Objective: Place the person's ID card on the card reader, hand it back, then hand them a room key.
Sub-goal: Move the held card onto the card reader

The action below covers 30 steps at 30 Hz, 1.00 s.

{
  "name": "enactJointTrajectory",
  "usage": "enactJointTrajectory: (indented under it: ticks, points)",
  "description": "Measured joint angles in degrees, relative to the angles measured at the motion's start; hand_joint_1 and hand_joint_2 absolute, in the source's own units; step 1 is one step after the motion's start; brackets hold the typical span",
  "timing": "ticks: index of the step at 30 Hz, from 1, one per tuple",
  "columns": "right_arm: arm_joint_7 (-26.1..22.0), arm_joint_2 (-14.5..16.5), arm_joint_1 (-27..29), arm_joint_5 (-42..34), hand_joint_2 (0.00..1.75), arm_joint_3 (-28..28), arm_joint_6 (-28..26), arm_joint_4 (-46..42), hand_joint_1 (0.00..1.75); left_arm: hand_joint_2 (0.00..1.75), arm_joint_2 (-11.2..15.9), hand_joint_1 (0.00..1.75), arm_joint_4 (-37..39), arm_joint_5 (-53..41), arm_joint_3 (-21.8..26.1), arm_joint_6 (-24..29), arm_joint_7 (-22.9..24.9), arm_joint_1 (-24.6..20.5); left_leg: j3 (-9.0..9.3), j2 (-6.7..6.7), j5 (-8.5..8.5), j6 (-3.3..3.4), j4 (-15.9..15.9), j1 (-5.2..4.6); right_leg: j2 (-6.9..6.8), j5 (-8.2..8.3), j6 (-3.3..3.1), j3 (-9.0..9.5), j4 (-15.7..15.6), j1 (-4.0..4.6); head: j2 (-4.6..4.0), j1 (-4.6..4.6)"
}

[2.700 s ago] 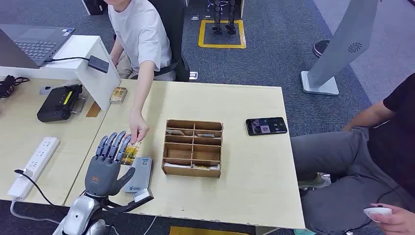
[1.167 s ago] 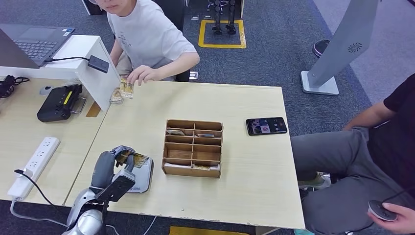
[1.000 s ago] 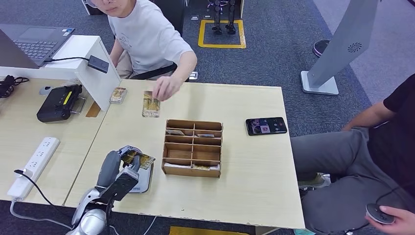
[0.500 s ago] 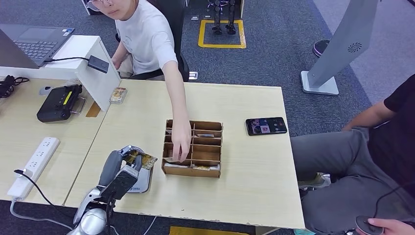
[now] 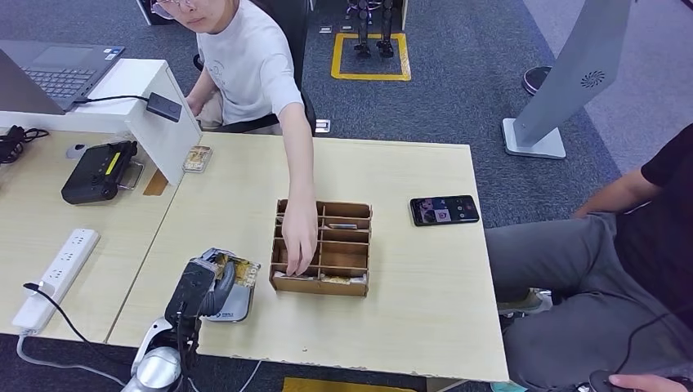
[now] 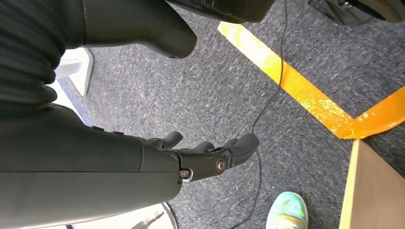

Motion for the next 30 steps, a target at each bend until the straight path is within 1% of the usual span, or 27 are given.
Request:
enactJointTrajectory:
  ticks: [7, 24, 30]
  points:
    - [0.5, -0.04, 0.07, -0.3, 1.75, 0.88, -0.09, 0.0, 0.0, 1.75, 0.02, 1.75, 5.21, -1.61, 0.96, 1.27, -0.46, -0.71, -0.01, 0.01, 0.0, 0.0, 0.0, 0.0, 0.0, 0.0, 0.0, 0.01, 0.0, 0.0, 0.0, 0.0]
    - [0.78, -0.32, 0.24, -1.2, 1.75, 2.9, -0.02, 0.0, 0.0, 1.75, -0.13, 1.75, 10.86, -3.21, 3.1, 2.68, 0.2, -1.19, 0.01, 0.0, 0.0, -0.01, 0.0, 0.0, 0.0, 0.0, 0.0, 0.02, 0.01, 0.0, 0.0, 0.0]
    - [0.85, -0.36, 0.27, -2.04, 1.75, 3.37, 0.01, 0.0, 0.0, 1.75, -0.37, 1.75, 12.5, -5.21, 3.63, 3.98, 0.2, -1.39, 0.01, 0.0, 0.0, 0.0, 0.0, 0.0, 0.0, 0.0, 0.0, 0.03, 0.0, 0.0, -0.01, 0.0]
